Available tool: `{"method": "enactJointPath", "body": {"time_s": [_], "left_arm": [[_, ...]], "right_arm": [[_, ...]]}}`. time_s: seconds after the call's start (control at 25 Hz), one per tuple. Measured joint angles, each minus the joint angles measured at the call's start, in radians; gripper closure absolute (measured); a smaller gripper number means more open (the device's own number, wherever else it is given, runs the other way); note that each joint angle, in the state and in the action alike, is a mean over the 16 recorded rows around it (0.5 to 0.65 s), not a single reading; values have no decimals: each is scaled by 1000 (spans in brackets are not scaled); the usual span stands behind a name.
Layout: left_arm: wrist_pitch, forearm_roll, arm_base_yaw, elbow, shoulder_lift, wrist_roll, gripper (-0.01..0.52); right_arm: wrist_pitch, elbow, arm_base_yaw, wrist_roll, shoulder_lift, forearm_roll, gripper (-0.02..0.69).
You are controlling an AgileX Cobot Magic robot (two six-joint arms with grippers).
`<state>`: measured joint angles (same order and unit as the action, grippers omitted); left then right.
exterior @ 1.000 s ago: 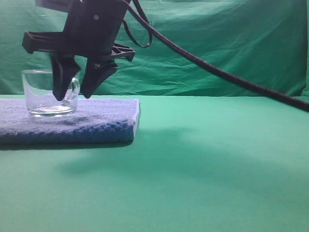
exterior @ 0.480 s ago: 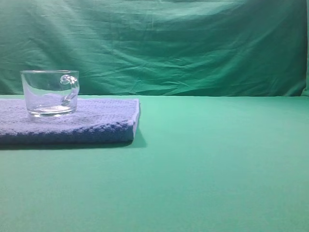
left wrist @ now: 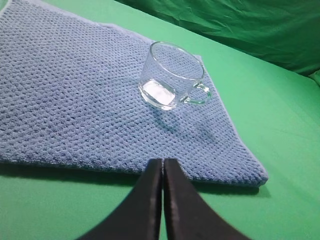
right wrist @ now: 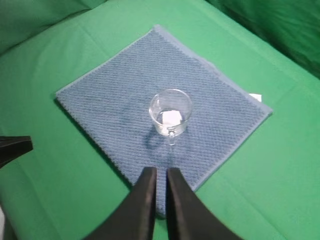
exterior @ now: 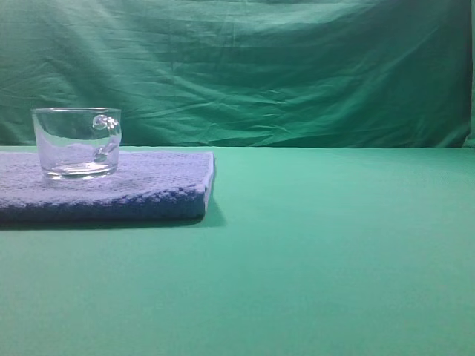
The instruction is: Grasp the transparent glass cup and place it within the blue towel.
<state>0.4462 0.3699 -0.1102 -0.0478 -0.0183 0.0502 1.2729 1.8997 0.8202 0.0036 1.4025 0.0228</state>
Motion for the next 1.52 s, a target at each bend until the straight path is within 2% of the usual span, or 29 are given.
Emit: {"method": "enactJointPath", "body": {"time_s": [0.24,0.44,1.12,1.52], "left_arm": [[0,0,0,0,0,0,514],[0,0,0,0,0,0,514],[0,0,0,0,0,2,514],[0,0,0,0,0,2,514]], "right_arm": [[-10,-121,-17,63,-140,96,604],[-91,-315,-86,110,-285,125,604],[-585,-1188,-625,129,-871,68,604],[-832,-1609,-784,68,-1205,70,604]]}}
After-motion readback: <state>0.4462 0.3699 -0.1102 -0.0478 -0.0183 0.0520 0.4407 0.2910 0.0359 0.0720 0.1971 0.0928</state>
